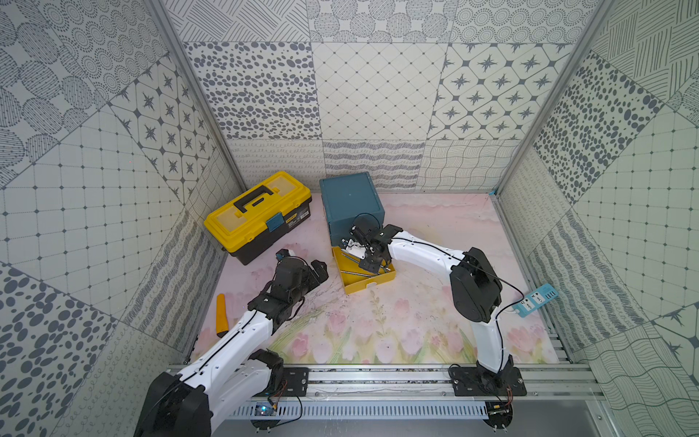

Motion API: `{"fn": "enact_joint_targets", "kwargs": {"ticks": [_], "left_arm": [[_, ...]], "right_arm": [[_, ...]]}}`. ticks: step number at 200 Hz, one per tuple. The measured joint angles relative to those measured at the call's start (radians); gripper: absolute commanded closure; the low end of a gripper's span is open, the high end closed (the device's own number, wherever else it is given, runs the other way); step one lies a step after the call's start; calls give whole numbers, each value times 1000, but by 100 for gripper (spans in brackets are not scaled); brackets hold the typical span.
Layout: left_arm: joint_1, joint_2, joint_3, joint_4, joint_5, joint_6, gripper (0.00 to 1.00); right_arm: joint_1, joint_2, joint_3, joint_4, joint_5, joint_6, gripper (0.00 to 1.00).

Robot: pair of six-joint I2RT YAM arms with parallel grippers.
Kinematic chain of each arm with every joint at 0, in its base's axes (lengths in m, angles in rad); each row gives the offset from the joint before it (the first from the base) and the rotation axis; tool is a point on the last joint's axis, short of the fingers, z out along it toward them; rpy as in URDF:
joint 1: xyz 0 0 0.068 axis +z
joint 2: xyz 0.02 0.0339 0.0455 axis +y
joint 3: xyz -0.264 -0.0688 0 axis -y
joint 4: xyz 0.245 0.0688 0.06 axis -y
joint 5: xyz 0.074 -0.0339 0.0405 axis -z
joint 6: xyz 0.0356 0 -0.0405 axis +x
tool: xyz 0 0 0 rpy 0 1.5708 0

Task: Please place the pencils in the drawer according to their color
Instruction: Place the pencil in the drawer.

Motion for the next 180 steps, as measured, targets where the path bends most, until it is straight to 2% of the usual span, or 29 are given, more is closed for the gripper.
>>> {"fn": "enact_joint_targets", "kwargs": {"ticks": [30,84,122,180], "left_arm": [[0,0,0,0,0,0,1],[0,0,0,0,1,0,1],[0,0,0,0,2,1,1],[0,0,0,0,5,4,1]], "right_arm": [[0,14,15,0,16,4,100],[-1,57,48,-2,35,20,92],[-6,69,66,-3,49,39,82],[-11,70,70,-2,58,60,75]]}}
